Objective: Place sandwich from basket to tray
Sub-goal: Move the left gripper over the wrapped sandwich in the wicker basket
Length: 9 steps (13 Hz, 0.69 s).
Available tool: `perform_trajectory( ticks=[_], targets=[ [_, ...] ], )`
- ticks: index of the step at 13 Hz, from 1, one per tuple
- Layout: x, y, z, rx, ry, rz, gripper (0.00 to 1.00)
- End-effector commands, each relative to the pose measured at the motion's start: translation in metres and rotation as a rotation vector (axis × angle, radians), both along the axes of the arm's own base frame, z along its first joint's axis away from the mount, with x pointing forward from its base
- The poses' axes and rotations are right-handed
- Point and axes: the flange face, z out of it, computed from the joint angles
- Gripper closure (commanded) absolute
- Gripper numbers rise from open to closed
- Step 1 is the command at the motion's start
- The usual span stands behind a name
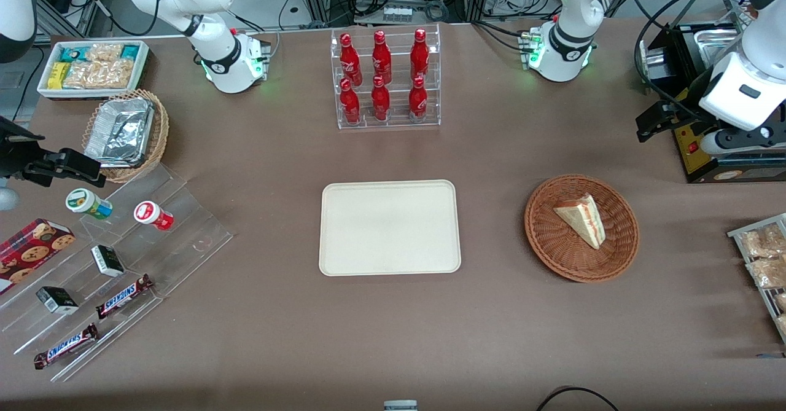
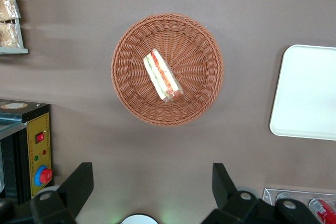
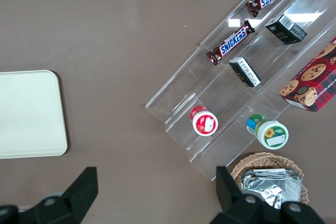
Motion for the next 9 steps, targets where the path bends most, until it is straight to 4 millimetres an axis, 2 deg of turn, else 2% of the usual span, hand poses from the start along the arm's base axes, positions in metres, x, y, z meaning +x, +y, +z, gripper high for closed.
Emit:
perform_trajectory(
  ticks=[1,3,7,9],
  targets=[
    [-0.001,-0.001,0.008,-0.012,-0.015,-0.014,0.00],
    [0.000,0.001,0.001,-0.011,0.000,-0.009,0.00],
    [0.001,0.007,-0.059,0.002,0.034,0.017,0.00],
    [0.003,0.008,-0.084,0.008,0.021,0.124,0.00]
  ],
)
